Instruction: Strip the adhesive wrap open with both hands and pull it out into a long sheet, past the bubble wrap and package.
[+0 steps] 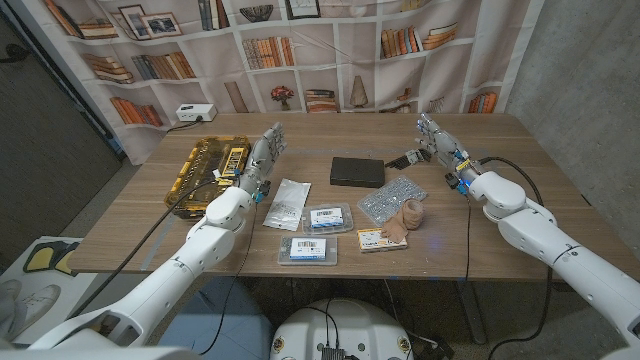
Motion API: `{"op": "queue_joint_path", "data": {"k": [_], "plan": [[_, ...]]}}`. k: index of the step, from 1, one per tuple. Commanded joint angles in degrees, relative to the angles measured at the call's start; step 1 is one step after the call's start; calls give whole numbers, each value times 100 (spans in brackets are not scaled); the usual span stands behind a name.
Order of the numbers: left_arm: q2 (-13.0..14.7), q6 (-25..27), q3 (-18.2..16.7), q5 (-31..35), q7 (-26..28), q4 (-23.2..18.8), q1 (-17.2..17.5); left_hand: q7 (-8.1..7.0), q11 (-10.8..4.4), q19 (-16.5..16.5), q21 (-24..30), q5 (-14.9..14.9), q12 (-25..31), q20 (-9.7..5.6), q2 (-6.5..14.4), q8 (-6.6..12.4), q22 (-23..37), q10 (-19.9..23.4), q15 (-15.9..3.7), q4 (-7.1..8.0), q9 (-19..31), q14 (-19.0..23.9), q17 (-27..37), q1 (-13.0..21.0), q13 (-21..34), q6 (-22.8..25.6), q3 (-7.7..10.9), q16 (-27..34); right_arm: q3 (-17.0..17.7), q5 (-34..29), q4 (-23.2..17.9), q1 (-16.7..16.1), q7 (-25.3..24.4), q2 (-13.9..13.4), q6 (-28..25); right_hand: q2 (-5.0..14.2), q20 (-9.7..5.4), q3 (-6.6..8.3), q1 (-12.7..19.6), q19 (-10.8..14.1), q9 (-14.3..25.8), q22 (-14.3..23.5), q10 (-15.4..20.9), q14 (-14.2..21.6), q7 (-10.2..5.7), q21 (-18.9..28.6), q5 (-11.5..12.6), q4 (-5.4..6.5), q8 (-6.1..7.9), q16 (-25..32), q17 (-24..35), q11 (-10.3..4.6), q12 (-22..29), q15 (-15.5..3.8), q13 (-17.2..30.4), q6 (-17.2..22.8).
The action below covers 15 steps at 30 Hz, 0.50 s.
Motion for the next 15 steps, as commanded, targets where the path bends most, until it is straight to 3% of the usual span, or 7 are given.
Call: {"op": "queue_joint_path", "data": {"k": [1,15], "plan": [[118,157,-15,-5,-27,-152,-22,22,-28,7,27,25,-17,-42,-7,-6,22,-57,4,-11,15,-59,18,58,12,-60,11,15,21,-349,-251,-80,-193,-264,-145,20,8,13,48,-49,8,26,-70,-172,-30,12,25,-42,18,1,4,-23,5,-38,11,-44],[101,146,-7,-6,3,-149,25,34,-31,-15,22,24,-8,-23,-4,18,21,-52,6,-10,12,-60,17,63,11,-57,6,24,-20,-899,-451,-79,-375,-455,-138,41,-2,23,78,-96,5,25,-54,-202,-79,32,26,-65,56,31,-7,-23,50,-54,3,11]]}}
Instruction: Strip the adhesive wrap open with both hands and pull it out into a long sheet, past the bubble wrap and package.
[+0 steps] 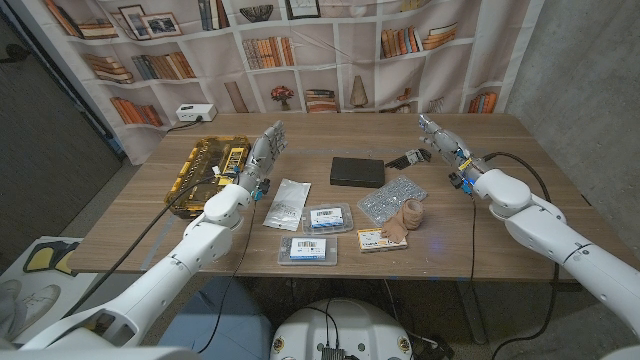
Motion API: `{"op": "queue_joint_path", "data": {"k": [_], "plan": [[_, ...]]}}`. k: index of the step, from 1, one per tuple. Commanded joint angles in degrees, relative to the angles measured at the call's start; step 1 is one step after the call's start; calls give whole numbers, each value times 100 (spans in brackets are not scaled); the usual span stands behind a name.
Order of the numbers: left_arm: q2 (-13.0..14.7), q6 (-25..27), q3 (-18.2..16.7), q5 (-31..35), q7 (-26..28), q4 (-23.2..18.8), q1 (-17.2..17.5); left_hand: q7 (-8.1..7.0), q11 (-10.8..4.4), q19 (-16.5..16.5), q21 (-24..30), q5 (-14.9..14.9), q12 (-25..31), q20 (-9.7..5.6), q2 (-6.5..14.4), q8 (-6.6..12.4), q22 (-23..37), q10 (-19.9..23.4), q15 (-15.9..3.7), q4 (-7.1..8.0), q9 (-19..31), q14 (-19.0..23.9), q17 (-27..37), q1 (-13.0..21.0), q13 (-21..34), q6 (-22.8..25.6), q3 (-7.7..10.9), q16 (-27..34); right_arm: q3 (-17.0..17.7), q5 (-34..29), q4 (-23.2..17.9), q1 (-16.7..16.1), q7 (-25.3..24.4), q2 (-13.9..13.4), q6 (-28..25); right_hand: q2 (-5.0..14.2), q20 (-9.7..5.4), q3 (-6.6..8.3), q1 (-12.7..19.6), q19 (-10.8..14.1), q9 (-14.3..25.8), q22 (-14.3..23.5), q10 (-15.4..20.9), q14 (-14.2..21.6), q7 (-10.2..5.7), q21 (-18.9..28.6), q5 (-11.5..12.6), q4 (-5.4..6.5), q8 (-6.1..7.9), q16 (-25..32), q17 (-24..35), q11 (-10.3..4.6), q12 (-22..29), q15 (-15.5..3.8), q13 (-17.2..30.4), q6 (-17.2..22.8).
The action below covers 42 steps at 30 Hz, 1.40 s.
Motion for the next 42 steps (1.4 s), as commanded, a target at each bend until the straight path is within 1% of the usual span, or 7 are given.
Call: {"op": "queue_joint_path", "data": {"k": [1,5,8,16,25,36,42], "plan": [[-10,-25,-1,-8,6,5,36,1,-33,-16,22,24,-6,-20,-5,20,21,-49,6,-10,12,-58,18,63,11,-22,5,25,-28,-464,-206,-19,-174,-185,-39,22,5,0,59,-20,20,24,12,-173,-29,35,26,-43,61,34,-8,-24,53,-28,1,33],[-20,-45,1,6,19,24,41,2,-34,-18,22,23,-5,-16,-6,19,20,-50,12,-9,11,-61,19,62,11,-37,3,26,-32,-599,-271,-27,-255,-225,-105,27,-3,4,68,-18,19,24,18,-172,-38,40,26,-48,66,39,-11,-41,59,-37,0,48],[-24,-64,2,9,13,39,42,30,-30,-19,23,22,-4,-3,-6,-11,20,-55,16,-8,9,-64,18,61,11,-148,-1,28,-17,-739,-308,-61,-400,-223,-90,38,-24,12,98,26,16,22,157,-101,-81,67,25,-70,103,79,-20,-110,119,-113,-5,153],[-99,-168,11,-27,-42,133,35,78,-27,-29,22,23,0,12,-3,6,20,-59,21,-9,7,-71,17,67,10,-170,-4,30,-34,-1215,-600,-78,-591,-443,-422,51,-36,23,130,51,14,21,213,-77,-72,79,25,-92,113,92,-29,-78,137,-126,-8,207],[-134,-227,13,-5,-5,153,54,78,-53,-30,25,23,6,28,1,1,19,-54,30,-9,5,-59,17,72,9,-242,-7,38,-89,-1470,-776,-1,-509,-594,-688,50,-22,26,154,108,14,20,234,-53,-58,100,22,-113,105,102,-36,-41,141,-100,-9,207],[46,-146,-49,41,65,-98,179,76,-54,-38,24,23,13,37,5,13,20,-44,32,-7,3,-54,16,74,9,-262,-10,41,-137,-1713,-753,93,-580,-585,-679,45,-31,31,189,208,14,21,272,10,-45,129,17,-142,109,126,-42,-38,151,-104,-11,238],[86,-155,-72,23,53,-168,234,80,-49,-38,25,22,14,45,5,22,20,-43,34,-7,3,-53,16,74,9,-255,-12,41,-185,-1988,-946,112,-618,-682,-910,44,-37,35,208,228,14,21,284,27,-50,131,15,-156,110,130,-44,-29,152,-106,-12,252]]}}
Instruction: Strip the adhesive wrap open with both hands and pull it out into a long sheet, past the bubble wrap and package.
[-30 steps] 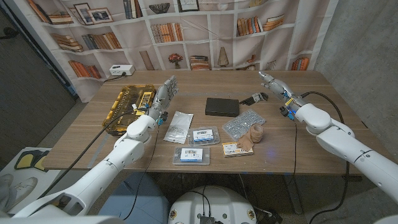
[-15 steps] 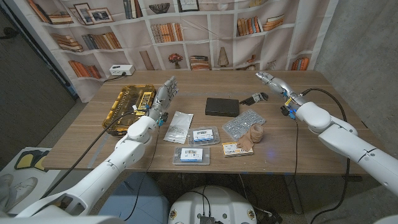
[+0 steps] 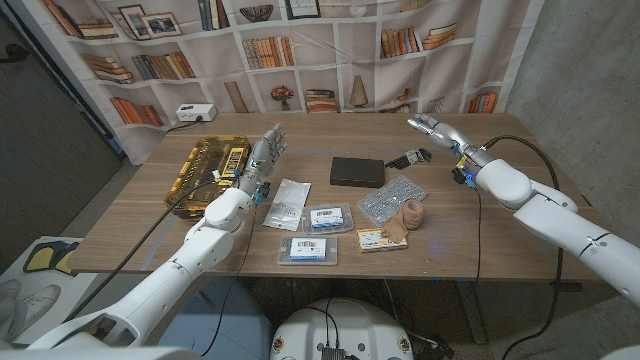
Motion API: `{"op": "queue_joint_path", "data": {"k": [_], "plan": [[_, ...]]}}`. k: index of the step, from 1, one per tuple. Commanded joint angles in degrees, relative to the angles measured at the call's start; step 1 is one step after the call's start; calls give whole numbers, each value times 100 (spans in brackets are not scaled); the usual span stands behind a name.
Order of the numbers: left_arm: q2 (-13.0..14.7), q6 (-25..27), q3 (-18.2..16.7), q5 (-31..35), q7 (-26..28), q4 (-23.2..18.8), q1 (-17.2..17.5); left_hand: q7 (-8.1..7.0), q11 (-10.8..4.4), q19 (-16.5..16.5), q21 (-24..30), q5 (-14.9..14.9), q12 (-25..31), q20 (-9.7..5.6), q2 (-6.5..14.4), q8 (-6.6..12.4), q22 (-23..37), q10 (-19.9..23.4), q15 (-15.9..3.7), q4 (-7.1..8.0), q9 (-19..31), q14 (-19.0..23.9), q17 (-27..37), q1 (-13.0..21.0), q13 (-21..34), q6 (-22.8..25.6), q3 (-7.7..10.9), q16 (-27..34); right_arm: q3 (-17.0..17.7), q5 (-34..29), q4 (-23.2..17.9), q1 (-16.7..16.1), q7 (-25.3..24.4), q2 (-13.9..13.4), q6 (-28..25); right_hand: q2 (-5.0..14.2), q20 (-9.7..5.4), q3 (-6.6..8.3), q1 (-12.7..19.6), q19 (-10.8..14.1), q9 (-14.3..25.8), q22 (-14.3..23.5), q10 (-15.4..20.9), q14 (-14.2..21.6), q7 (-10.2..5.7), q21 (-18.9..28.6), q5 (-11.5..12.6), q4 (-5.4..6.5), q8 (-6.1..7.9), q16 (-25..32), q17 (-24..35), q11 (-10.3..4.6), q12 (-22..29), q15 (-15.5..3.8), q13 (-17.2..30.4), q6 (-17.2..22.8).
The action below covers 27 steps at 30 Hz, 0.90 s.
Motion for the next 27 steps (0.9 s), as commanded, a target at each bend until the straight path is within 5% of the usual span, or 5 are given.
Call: {"op": "queue_joint_path", "data": {"k": [1,27], "plan": [[106,42,-55,-6,11,-161,106,-1,-37,-17,25,22,14,24,5,24,20,6,8,-7,2,-21,15,74,9,-25,-13,18,-88,-441,-253,71,-66,-141,-284,-2,8,11,59,38,13,22,49,28,32,20,14,-55,16,40,10,39,39,-12,19,43],[73,-139,-109,-100,-115,20,140,6,-29,-42,22,22,5,25,17,47,21,-36,11,-2,-1,-69,16,77,8,-12,-18,6,-85,-953,-900,-78,-108,-414,-898,16,-4,58,211,-28,13,18,-34,-69,37,-36,9,-151,-17,-6,-2,13,-6,-47,16,-13]]}}
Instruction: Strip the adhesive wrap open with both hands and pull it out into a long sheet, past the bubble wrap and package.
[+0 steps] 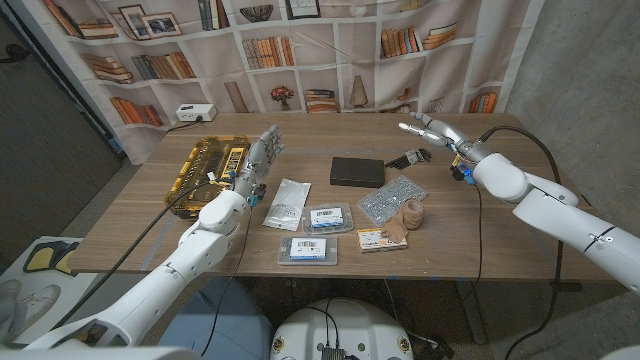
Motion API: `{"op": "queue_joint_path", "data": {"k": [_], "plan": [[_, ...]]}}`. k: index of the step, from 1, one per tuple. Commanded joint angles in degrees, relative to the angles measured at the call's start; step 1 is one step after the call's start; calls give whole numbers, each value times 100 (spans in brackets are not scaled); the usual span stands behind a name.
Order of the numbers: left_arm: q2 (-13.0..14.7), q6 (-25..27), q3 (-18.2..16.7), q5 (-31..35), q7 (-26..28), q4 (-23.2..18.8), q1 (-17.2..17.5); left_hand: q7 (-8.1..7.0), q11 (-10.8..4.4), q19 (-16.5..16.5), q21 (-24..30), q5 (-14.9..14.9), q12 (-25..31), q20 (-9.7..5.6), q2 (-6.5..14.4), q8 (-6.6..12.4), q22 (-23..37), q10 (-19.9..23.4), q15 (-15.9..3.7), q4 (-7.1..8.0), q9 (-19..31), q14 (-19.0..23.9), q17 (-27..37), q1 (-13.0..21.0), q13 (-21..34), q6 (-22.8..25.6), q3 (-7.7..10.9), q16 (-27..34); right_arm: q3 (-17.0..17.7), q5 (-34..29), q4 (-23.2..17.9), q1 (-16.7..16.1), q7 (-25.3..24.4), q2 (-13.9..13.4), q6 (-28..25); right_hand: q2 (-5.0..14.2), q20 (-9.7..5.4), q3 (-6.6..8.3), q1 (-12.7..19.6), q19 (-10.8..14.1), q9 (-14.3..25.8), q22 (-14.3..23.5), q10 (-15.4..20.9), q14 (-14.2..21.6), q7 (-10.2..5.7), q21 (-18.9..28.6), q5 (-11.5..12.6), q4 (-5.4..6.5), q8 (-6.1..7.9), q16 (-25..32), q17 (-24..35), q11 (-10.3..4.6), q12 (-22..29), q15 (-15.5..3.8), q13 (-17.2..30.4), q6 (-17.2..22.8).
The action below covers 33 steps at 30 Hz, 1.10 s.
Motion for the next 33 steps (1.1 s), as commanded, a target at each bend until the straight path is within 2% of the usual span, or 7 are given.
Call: {"op": "queue_joint_path", "data": {"k": [1,11,16,33], "plan": [[-23,-57,-19,-33,-19,60,9,-6,-28,-12,22,23,5,-4,-5,49,21,-37,11,-2,-1,-69,15,54,8,0,-18,7,27,-211,-225,-103,-35,-134,-176,16,21,14,115,-85,12,18,-45,-107,13,-41,10,-79,-17,-9,-3,8,-6,-18,15,-44],[-25,-14,7,0,-6,63,-25,2,-28,-15,25,23,17,5,0,56,21,-17,12,-1,-2,-68,15,57,8,9,-20,11,142,-281,-332,-233,-66,-277,-202,13,20,54,259,-160,13,15,-101,-164,-14,-65,16,-165,-24,-24,-9,-23,-26,-44,15,-78],[-54,11,20,4,19,83,-50,5,-26,-17,25,23,17,5,3,62,21,-20,12,-1,-2,-68,15,58,8,25,-21,12,151,-454,-477,-262,-48,-396,-409,5,27,58,286,-172,13,15,-132,-180,-10,-65,14,-182,-38,-27,-10,-11,-36,-38,15,-118],[-179,-4,91,42,44,219,-146,13,-23,-24,27,24,16,3,11,71,22,-32,18,0,-3,-76,15,63,7,54,-23,12,296,-605,-652,-445,-85,-592,-560,-8,50,76,369,-298,15,15,-227,-290,1,-85,3,-231,-55,-50,-15,-14,-54,-41,15,-201]]}}
